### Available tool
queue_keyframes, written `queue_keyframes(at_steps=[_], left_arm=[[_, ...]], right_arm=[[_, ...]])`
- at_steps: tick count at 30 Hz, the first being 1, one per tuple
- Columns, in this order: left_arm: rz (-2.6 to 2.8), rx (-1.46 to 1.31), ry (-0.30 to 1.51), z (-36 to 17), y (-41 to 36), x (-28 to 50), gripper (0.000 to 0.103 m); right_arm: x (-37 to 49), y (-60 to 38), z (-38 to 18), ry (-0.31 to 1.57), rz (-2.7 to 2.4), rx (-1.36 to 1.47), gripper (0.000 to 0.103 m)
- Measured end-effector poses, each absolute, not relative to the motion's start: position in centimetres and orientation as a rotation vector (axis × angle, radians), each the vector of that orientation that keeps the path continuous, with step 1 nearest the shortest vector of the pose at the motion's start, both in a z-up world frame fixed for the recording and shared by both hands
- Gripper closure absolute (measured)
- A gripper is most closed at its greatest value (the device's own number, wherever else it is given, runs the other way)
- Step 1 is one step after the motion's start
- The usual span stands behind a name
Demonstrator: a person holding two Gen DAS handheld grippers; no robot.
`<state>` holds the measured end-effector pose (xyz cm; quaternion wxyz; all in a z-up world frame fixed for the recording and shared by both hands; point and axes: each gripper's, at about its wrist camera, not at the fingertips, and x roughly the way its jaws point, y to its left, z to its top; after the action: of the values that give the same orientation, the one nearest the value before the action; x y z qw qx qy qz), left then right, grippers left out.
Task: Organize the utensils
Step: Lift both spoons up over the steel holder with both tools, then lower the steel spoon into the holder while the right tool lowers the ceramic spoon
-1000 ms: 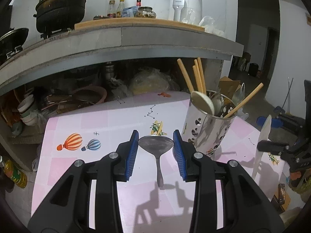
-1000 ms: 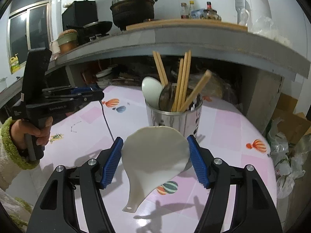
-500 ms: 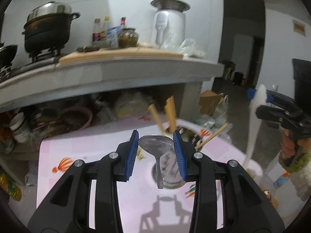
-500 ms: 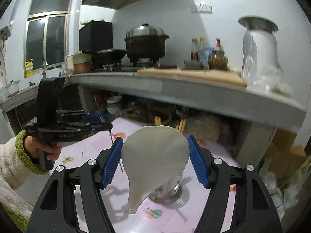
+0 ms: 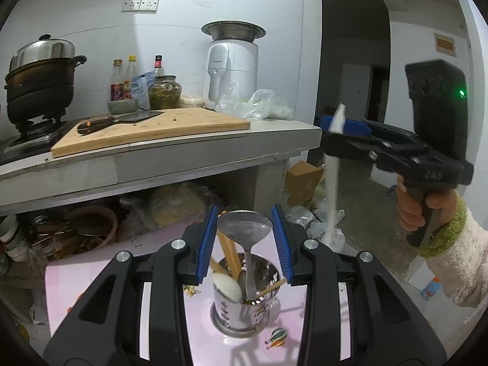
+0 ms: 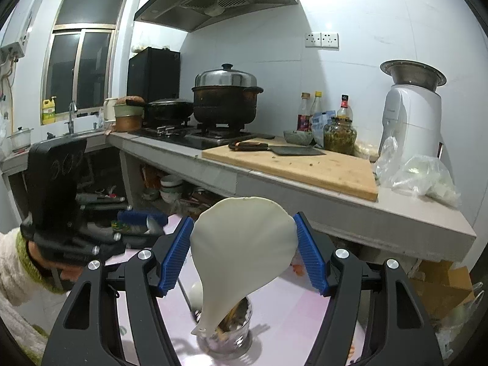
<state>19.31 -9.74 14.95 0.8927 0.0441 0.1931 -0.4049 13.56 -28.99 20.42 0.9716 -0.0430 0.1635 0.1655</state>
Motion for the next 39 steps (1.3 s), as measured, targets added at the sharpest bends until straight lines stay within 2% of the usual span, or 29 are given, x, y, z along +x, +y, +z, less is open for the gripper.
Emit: queue_keyframes(at_steps=[20, 39], left_arm=[[-0.839, 0.111, 0.423, 10.8, -12.3, 22.1, 0.068], [-0.884, 0.153, 0.47, 6.6, -12.0, 22.1, 0.068]], right_arm=[[21.4, -31.2, 13.9, 0.385, 0.447, 0.016, 0.038], [21.9, -28.6, 8.8, 0.419, 0.517, -0.142, 0.038]])
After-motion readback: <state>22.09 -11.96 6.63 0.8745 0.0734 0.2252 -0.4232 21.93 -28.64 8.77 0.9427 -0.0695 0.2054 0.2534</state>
